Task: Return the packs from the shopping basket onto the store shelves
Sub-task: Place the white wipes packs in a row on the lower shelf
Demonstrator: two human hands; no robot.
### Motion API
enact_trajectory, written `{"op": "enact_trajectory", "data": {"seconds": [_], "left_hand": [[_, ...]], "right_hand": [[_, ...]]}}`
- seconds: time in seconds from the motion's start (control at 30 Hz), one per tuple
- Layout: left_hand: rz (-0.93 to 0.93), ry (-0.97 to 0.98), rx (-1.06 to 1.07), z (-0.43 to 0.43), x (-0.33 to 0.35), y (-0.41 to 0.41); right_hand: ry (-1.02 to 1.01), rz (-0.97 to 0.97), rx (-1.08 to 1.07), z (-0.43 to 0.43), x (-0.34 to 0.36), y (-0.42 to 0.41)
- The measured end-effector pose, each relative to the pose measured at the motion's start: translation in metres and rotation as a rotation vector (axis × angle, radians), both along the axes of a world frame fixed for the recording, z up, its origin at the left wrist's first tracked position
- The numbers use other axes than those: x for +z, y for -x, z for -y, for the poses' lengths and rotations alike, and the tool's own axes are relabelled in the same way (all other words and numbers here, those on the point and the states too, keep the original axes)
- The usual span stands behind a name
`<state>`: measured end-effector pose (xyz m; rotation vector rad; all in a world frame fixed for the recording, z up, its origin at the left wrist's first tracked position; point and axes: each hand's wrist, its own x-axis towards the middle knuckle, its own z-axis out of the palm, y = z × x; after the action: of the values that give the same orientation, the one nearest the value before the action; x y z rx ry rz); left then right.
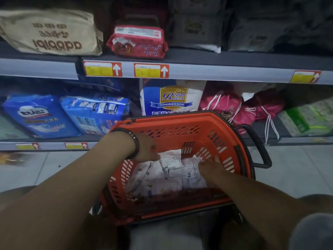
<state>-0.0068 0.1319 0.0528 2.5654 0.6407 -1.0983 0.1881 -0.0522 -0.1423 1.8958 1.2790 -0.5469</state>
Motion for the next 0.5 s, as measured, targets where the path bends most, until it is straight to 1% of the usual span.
{"op": "enact_trajectory", "data": {"seconds": [0.03,0.1,0.17,0.27,0.33,0.43,0.47,0.5], "left_hand": [[-0.022,0.010,-0.004,0.000,0.000,-0.001],[-0.039,0.025,0.002,0.000,0.001,-0.002],[-0.027,0.026,0.009,0.001,0.002,-0.002],[-0.010,0.034,0.016,0.000,-0.002,0.000],[0.020,0.070,0.029,-0.001,-0.005,0.005],[0.063,0.143,0.060,-0.001,-0.008,0.012],[0.063,0.164,0.090,-0.004,-0.011,0.014],[0.054,0.164,0.124,-0.008,-0.014,0.017]], "right_hand": [[0.014,-0.020,-0.023,-0.004,0.009,0.003],[0.053,-0.119,-0.103,-0.019,0.035,0.007],[0.037,-0.243,-0.176,-0.036,0.061,0.008],[-0.037,-0.424,-0.196,-0.054,0.093,0.005],[-0.138,-0.630,-0.224,-0.060,0.103,0.003],[-0.384,-0.946,-0.213,-0.071,0.106,0.016],[-0.440,-1.062,-0.258,-0.076,0.100,0.022],[-0.476,-1.181,-0.346,-0.080,0.095,0.030]]}}
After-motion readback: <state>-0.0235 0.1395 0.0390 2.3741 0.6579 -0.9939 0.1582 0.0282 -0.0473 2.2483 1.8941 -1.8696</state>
